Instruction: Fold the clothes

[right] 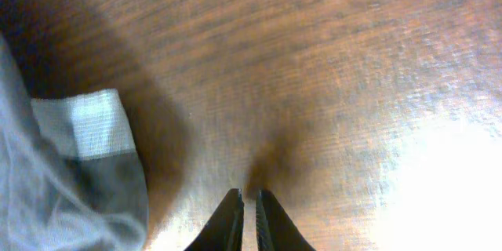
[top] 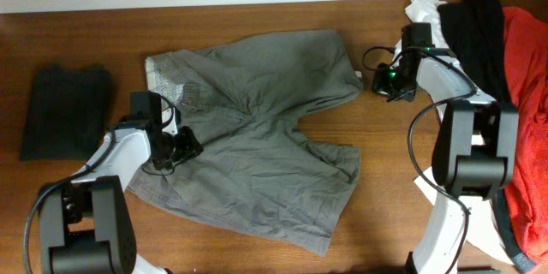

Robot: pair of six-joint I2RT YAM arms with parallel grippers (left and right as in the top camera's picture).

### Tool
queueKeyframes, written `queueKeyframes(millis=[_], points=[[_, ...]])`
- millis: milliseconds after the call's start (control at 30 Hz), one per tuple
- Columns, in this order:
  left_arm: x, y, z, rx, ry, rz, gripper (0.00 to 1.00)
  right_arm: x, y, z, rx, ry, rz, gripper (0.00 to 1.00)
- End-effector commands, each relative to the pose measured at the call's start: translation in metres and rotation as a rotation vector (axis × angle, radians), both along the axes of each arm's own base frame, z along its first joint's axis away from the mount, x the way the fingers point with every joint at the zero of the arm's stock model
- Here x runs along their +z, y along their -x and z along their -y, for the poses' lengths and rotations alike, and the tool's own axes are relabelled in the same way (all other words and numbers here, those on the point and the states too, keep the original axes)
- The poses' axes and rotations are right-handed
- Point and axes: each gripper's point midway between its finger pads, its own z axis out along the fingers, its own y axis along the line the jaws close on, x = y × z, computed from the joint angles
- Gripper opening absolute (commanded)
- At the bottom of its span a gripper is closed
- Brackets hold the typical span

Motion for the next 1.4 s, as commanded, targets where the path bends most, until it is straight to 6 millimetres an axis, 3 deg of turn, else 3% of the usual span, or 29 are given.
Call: queueKeyframes(millis=[0, 67, 167, 267, 333, 433, 567, 667, 800, 900, 1033, 1133, 1267, 1367], points=[[-0.051, 0.055, -0.009, -0.002, -0.065, -0.248, 0.46, 0.057, 0.003, 0.004, 0.014, 0.041, 0.083, 0.12], [-0.043, 0.038, -0.006, -0.002, -0.04, -0.205, 0.46, 0.081, 0.023, 0.0, 0.019, 0.027, 0.056, 0.13], [-0.037, 0.025, -0.006, -0.009, -0.039, -0.173, 0.54, 0.086, 0.054, -0.018, 0.111, -0.045, -0.032, 0.19], [-0.031, 0.015, -0.006, -0.022, -0.041, -0.145, 0.7, 0.073, 0.087, -0.032, 0.16, -0.093, -0.159, 0.25], [-0.022, 0.009, -0.007, -0.022, -0.042, -0.129, 0.73, 0.061, 0.109, -0.047, 0.2, -0.122, -0.233, 0.28], [-0.002, -0.001, -0.007, -0.029, -0.047, -0.074, 0.75, 0.043, 0.134, -0.065, 0.241, -0.15, -0.306, 0.37], [0.035, -0.013, -0.009, -0.031, -0.061, 0.046, 0.75, 0.021, 0.161, -0.101, 0.32, -0.227, -0.351, 0.4], [0.057, -0.017, -0.009, -0.03, -0.066, 0.109, 0.75, 0.008, 0.176, -0.112, 0.358, -0.217, -0.379, 0.41], [0.067, -0.014, -0.009, -0.029, -0.066, 0.124, 0.76, -0.006, 0.191, -0.114, 0.367, -0.209, -0.403, 0.41], [0.066, -0.011, -0.009, -0.029, -0.066, 0.115, 0.76, -0.013, 0.194, -0.112, 0.364, -0.209, -0.401, 0.36], [0.066, -0.01, -0.008, -0.03, -0.065, 0.108, 0.77, -0.021, 0.191, -0.096, 0.36, -0.102, -0.393, 0.04], [0.066, -0.01, -0.008, -0.03, -0.065, 0.108, 0.77, -0.028, 0.179, -0.073, 0.287, 0.021, -0.371, 0.04], [0.066, -0.01, -0.008, -0.03, -0.065, 0.108, 0.76, -0.026, 0.14, -0.037, 0.181, 0.118, -0.253, 0.04], [0.065, -0.008, -0.008, -0.03, -0.065, 0.101, 0.76, 0.009, 0.083, -0.004, 0.082, 0.124, -0.099, 0.05]])
